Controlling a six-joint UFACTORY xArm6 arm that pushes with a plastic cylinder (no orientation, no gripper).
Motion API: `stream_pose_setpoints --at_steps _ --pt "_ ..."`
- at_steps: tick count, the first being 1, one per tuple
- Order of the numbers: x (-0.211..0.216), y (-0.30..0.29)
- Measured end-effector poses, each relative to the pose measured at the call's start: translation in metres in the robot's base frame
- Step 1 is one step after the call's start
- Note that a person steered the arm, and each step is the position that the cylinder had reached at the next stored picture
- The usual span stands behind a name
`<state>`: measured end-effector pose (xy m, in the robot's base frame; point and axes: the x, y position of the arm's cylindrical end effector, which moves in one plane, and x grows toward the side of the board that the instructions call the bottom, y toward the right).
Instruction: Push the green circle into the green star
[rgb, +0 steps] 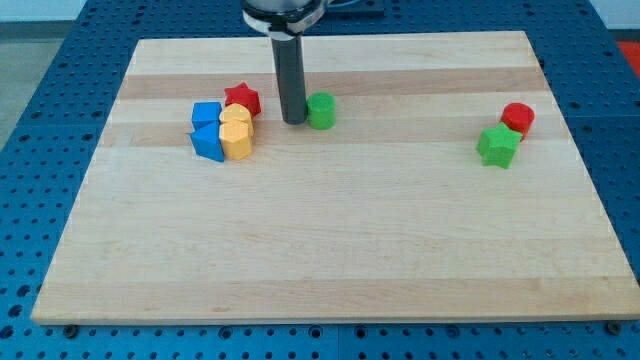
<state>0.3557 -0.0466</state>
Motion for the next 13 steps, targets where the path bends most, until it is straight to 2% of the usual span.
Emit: stream_pose_setpoints --at_steps 2,5,8,13 --pt "-0.017 0.008" --pt "-0.017 0.04" --pt "-0.004 0.036" --pt "-0.003 0.19"
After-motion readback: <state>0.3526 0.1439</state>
